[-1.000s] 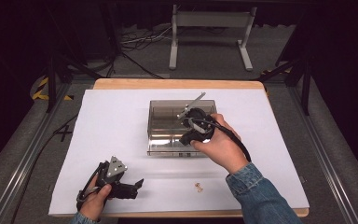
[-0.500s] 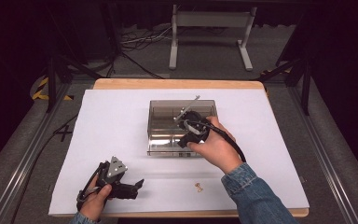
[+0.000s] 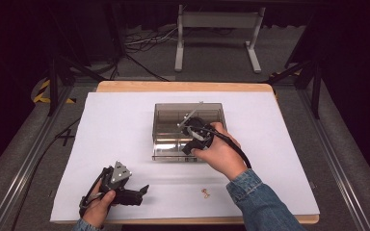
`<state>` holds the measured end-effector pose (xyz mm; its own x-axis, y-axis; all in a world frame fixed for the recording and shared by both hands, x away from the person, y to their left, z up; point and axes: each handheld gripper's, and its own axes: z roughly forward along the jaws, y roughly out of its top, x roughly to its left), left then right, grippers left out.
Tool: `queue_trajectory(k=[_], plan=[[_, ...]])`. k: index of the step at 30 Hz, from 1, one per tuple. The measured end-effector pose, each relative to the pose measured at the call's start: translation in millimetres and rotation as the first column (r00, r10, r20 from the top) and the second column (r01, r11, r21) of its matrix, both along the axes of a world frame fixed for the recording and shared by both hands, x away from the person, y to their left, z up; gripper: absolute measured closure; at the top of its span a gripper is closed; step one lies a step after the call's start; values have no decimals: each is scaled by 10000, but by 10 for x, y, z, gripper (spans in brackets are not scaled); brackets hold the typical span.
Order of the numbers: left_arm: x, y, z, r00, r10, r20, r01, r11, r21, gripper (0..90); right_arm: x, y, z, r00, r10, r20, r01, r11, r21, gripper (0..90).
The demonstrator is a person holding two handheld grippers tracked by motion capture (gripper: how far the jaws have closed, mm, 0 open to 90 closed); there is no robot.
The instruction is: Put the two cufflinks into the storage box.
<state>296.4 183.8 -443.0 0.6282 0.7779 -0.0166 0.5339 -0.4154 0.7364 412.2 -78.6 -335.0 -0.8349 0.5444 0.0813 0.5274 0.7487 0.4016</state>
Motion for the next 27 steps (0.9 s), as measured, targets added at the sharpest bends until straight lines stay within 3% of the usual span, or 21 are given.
queue_trajectory(k=[17,27], plan=[[-2,0,1,10000,18,1,-18,10000,-37,1,13,31,-44,9999,-2,126,2,10000,-66,727],[-1,-2,-1,10000,0,-9,0,10000,-3,1,-62,-98,120,9989,-89,456,61,9982,604,727]])
